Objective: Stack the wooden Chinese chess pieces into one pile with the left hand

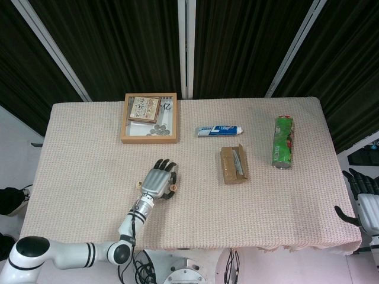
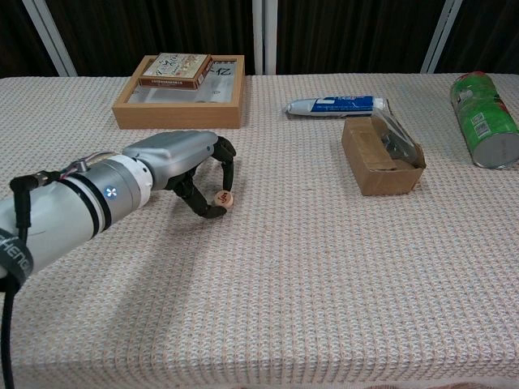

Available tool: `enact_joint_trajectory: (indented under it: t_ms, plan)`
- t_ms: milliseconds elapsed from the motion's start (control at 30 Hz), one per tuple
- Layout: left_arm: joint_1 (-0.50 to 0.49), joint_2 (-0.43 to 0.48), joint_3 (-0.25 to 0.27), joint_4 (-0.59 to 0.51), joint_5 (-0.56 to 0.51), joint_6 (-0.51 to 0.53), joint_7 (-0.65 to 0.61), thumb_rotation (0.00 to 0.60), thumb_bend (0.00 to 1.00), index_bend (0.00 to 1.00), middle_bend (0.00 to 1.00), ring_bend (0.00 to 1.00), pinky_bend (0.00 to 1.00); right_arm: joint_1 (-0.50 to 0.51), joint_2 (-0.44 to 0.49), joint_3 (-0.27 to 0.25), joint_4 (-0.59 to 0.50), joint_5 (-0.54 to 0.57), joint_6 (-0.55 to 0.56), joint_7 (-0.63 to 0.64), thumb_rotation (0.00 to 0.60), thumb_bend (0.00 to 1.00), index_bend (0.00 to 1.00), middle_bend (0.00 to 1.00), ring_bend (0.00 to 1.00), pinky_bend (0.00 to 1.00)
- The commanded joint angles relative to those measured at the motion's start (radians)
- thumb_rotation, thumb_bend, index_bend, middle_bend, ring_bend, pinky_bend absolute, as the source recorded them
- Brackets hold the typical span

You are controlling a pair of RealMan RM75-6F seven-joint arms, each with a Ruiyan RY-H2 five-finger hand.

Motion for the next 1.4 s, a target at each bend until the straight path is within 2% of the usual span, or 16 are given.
enact_joint_trajectory:
  t_ms: [33, 167, 467, 800, 967, 1400]
  plan:
    - [0.007, 0.025, 0.0, -0.036, -0.008, 0.015, 0.014, 0.6, 0.26, 0.5, 0.12, 0.0, 0.0, 0.001, 0.0, 0.0, -0.001, 0.0, -0.001, -0.002, 0.6, 0.22, 0.0, 0.0, 0.0, 0.0]
    - [0.018, 0.075, -0.001, -0.11, -0.028, 0.036, 0.037, 0.6, 0.26, 0.5, 0.12, 0.0, 0.0, 0.002, 0.001, 0.0, -0.008, -0.003, 0.0, -0.008, 0.6, 0.22, 0.0, 0.0, 0.0, 0.0]
    - [0.026, 0.258, -0.013, -0.325, -0.167, 0.062, 0.121, 0.6, 0.26, 0.49, 0.12, 0.0, 0.0, 0.004, 0.001, -0.003, -0.025, -0.012, 0.003, -0.027, 0.6, 0.22, 0.0, 0.0, 0.0, 0.0]
    - [0.015, 0.429, 0.001, -0.404, -0.292, 0.008, 0.108, 0.6, 0.26, 0.49, 0.12, 0.0, 0.0, 0.006, 0.006, -0.001, -0.041, -0.012, 0.004, -0.042, 0.6, 0.22, 0.0, 0.0, 0.0, 0.0]
    - [0.005, 0.449, 0.018, -0.405, -0.309, -0.011, 0.086, 0.6, 0.26, 0.49, 0.12, 0.0, 0.0, 0.012, 0.002, 0.0, -0.045, -0.011, -0.004, -0.051, 0.6, 0.22, 0.0, 0.0, 0.0, 0.0]
    - [-0.036, 0.422, 0.045, -0.364, -0.303, -0.021, 0.053, 0.6, 0.26, 0.49, 0.12, 0.0, 0.0, 0.006, 0.01, 0.004, -0.043, 0.0, 0.003, -0.041, 0.6, 0.22, 0.0, 0.0, 0.0, 0.0]
